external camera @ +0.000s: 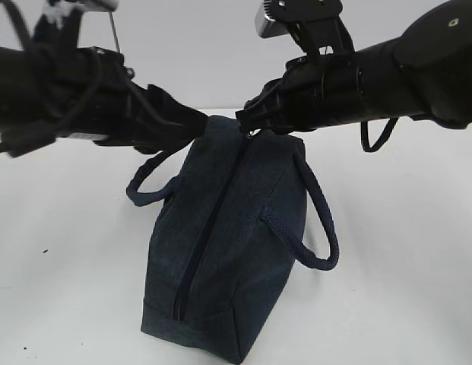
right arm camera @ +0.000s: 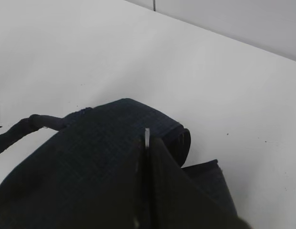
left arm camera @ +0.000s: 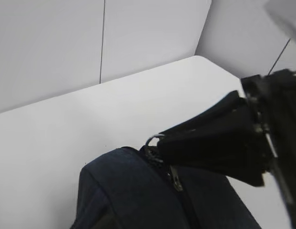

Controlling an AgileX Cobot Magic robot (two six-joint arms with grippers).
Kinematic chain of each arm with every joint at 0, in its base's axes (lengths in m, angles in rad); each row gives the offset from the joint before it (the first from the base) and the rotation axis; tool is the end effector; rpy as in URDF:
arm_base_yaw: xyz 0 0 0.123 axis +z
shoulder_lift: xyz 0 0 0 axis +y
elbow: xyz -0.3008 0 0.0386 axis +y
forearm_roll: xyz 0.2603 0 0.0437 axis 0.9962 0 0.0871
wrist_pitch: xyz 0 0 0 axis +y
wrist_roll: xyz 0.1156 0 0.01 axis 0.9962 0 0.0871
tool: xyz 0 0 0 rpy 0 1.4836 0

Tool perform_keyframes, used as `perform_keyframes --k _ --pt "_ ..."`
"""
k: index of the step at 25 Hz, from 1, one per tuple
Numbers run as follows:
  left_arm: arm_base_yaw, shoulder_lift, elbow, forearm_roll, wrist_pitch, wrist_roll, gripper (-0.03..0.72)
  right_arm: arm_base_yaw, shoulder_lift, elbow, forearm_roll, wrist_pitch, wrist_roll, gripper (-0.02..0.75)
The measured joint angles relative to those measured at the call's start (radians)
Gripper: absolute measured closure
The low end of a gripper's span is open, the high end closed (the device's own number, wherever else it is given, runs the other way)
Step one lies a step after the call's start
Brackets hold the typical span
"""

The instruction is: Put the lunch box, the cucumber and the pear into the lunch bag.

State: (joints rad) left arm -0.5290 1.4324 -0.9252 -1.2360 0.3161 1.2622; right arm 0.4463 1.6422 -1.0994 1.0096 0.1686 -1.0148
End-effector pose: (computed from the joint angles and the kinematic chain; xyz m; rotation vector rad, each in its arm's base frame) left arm 0.2774 -0.2017 0.2822 0.7737 1.9845 -0.6032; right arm 0.3569 0.1891 0.2636 -0.5684 2.0607 0.4080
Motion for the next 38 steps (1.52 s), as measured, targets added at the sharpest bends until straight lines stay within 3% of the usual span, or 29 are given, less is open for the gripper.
perform_keyframes --k 4,13,15,18,20,30,38 --pt "0.0 0.114 -0.069 0.027 0.015 -0.048 0.362 0.0 0.0 0.0 0.008 0.004 0.0 0.732" --pt "0.0 0.148 -0.08 0.124 0.028 -0.139 0.376 0.0 0.0 0.0 0.02 0.006 0.0 0.732" --pt "0.0 0.163 -0.08 0.125 0.038 -0.153 0.455 0.0 0.0 0.0 0.02 0.008 0.0 0.732" --pt "0.0 0.177 -0.08 0.13 0.057 -0.159 0.645 0.0 0.0 0.0 0.032 0.014 0.0 0.732" --pt "0.0 0.177 -0.08 0.131 0.063 -0.161 0.682 0.0 0.0 0.0 0.044 0.014 0.0 0.732" --pt "0.001 0.104 -0.08 0.205 0.109 -0.185 0.697 -0.015 0.088 -0.088 0.104 -0.008 0.0 0.732" --pt "0.043 0.09 -0.08 0.28 0.167 -0.251 0.697 -0.16 0.195 -0.109 0.232 0.067 0.0 0.732"
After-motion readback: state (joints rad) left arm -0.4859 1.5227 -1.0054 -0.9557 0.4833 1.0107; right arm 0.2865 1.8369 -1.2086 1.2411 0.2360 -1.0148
